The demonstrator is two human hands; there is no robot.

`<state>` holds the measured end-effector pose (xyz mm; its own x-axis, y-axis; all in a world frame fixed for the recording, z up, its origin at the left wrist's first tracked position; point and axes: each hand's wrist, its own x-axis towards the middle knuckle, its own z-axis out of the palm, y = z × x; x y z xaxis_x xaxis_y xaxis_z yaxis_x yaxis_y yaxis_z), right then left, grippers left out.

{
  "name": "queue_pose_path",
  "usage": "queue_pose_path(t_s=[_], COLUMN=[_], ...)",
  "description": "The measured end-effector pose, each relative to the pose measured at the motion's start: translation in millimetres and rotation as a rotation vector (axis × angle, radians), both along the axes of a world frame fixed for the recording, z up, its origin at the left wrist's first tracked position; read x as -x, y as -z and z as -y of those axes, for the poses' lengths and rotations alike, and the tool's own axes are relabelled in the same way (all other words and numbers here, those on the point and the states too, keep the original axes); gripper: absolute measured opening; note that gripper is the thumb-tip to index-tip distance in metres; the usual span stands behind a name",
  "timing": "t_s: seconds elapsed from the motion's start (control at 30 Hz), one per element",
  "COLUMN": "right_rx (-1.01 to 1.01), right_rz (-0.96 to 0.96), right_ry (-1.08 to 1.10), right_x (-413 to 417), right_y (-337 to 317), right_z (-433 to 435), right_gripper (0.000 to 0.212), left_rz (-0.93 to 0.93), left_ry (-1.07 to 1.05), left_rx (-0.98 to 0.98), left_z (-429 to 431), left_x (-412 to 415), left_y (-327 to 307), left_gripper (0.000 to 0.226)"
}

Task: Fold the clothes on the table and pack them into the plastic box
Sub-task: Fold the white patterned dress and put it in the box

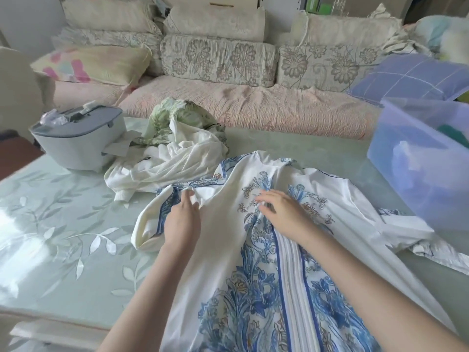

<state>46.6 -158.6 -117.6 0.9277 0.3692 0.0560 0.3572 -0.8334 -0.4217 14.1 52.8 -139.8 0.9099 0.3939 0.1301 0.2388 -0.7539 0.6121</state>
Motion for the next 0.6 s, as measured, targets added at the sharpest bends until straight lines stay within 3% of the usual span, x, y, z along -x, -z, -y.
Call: queue_pose_path(t_s=[0.2,0.37,0.47,0.6], right_rx=[-0.145,-0.146,-0.088,0.121], right_rz=[0.027,0.055,0.066,0.131], right_ry=[-0.04,-0.045,-0.021,-0.067], right_x=[-57,-86,-100,-109], right_y=[10,12,10,9], right_z=[-49,-81,-96,-109], right_gripper=[0.032,0.028,0.029,0.031], left_rz=[0.031,0.039,0.069,0.138], left_ry=[-0.1,-0.104,-0.107,-0.111], left_rx=[0.188,0.263,0.282,0.334], left_z=[-5,-8,-11,-21], left_x=[-16,-20,-19,-17], left_y=[1,7,8,3], left_gripper=[0.017,0.016,0.007,0.017])
